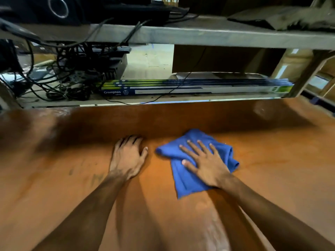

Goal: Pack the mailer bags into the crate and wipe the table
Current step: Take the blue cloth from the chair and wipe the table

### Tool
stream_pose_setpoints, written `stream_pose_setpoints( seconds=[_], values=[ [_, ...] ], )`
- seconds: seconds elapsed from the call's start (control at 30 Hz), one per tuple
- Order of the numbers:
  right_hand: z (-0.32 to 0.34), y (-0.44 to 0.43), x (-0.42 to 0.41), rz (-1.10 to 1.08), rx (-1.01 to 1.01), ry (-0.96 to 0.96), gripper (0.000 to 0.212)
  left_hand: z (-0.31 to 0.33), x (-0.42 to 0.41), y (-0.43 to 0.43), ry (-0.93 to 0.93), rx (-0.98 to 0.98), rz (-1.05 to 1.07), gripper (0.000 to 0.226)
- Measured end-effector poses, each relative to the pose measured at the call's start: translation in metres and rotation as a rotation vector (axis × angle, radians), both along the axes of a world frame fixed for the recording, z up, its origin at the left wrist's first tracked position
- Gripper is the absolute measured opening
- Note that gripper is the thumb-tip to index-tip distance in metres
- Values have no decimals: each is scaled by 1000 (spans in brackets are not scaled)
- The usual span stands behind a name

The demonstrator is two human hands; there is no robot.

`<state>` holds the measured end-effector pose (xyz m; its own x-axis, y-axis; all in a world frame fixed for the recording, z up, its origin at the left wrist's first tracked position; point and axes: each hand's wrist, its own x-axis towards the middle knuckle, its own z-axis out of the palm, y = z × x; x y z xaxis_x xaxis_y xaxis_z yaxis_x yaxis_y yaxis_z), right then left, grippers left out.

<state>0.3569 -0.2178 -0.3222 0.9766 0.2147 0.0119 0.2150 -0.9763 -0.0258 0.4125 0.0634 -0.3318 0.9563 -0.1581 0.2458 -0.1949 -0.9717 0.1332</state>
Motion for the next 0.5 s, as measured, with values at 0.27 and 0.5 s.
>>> stream_pose_setpoints(
  seconds=[0.27,0.5],
  values=[
    [5,-96,-34,-517,63,79,68,12,-106,-33,5,-53,-116,51],
    [8,-66,-144,-6,0,84,69,-1,-214,-56,119,-43,-116,70]
  ],
)
